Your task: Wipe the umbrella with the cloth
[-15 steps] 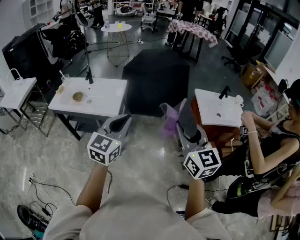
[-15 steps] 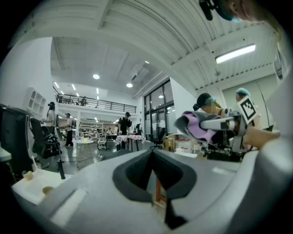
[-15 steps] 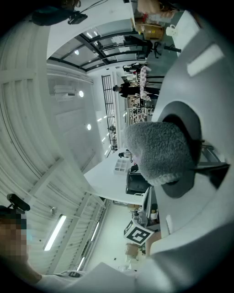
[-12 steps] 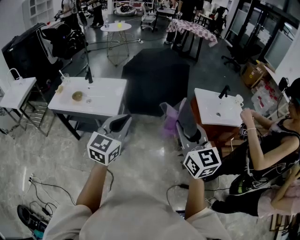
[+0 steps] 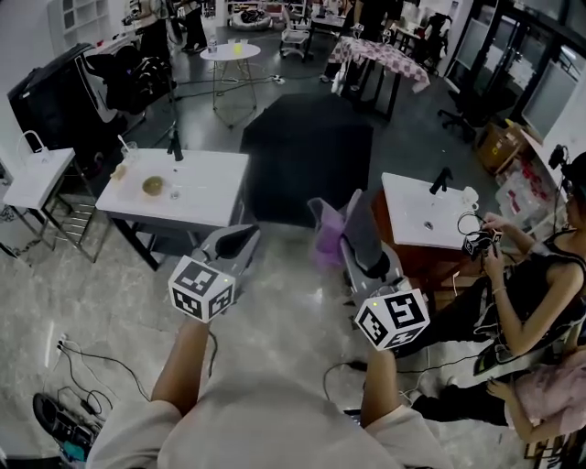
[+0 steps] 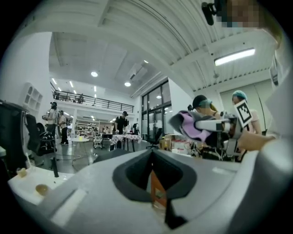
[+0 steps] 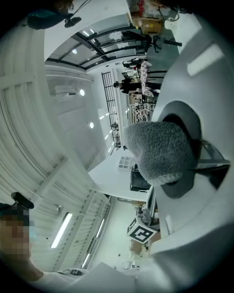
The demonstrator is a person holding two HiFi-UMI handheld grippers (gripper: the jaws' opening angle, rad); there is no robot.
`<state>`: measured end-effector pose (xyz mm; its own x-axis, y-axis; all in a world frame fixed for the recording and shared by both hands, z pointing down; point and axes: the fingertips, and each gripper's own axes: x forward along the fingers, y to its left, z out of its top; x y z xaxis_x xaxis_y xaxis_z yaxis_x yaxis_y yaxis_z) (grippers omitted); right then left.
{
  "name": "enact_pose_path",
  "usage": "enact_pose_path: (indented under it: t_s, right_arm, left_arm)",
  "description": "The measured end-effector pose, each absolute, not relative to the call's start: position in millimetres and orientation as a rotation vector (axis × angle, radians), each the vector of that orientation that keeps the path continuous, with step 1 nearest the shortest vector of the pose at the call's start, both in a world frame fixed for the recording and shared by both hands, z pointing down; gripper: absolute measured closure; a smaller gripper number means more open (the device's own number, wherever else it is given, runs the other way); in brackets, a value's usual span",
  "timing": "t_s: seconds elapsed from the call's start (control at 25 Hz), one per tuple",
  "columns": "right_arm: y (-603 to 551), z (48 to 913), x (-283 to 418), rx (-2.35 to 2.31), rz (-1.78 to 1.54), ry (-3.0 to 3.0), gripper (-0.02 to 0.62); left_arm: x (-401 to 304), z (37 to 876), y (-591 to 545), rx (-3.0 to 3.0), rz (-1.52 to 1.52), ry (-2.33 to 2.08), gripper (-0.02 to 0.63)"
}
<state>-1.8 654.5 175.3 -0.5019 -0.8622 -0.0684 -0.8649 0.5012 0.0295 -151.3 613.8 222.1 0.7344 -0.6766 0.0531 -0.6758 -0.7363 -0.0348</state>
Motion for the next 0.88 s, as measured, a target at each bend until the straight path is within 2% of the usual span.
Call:
enact_pose_path:
  t_s: [0.48,0.88]
  right_arm:
    - [641.5,198.1,16.6,-1.458,0.054,2.765,0.494]
    - [531.4,220.1,35.8,-1.55,0.02,2.745,0.492]
  left_arm:
    - [-127.2,249.9,619.5,-2.857,-0.192,1.176,0.604]
    - [-114.8,267.0,499.7,-2.814,-0.21,1.192,0.604]
